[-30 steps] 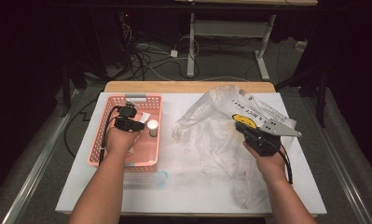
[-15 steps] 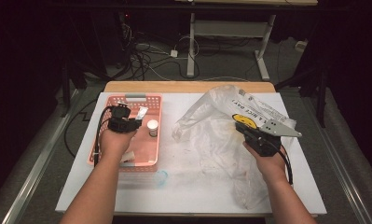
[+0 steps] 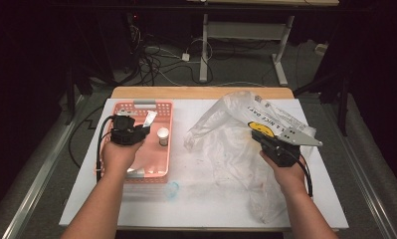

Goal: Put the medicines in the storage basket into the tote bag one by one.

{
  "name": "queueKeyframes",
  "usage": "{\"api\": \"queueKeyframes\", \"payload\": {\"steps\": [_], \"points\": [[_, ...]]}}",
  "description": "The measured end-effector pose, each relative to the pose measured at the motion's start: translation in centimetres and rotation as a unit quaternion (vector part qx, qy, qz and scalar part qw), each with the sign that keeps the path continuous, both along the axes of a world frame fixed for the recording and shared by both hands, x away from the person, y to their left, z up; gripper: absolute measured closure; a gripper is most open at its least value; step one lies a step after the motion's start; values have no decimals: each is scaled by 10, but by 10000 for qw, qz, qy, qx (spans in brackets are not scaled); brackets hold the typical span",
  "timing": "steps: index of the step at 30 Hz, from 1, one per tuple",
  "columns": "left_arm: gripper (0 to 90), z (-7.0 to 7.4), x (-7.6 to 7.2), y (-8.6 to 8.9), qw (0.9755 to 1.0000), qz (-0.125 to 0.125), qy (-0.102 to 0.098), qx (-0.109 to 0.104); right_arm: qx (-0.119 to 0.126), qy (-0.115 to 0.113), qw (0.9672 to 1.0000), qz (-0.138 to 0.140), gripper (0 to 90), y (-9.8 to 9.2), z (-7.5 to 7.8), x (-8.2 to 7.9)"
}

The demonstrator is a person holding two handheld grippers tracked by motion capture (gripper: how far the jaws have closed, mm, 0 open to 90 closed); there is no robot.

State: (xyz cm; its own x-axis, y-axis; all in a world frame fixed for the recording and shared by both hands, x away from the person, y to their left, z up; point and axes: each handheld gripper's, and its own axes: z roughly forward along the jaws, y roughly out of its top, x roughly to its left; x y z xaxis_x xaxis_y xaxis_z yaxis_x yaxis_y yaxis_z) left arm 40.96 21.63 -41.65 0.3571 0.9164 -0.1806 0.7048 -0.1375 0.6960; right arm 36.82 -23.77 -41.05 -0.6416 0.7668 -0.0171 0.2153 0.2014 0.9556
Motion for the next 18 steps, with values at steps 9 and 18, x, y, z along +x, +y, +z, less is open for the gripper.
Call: {"api": "queueKeyframes", "payload": {"steps": [9,18], "points": [[689,3,-15,-3,9994,-121,-318,-108,1,0,10000,9,900,0,0,0],[688,8,-33,-3,9975,-244,-636,-203,-10,4,10000,-1,900,0,-1,0]]}}
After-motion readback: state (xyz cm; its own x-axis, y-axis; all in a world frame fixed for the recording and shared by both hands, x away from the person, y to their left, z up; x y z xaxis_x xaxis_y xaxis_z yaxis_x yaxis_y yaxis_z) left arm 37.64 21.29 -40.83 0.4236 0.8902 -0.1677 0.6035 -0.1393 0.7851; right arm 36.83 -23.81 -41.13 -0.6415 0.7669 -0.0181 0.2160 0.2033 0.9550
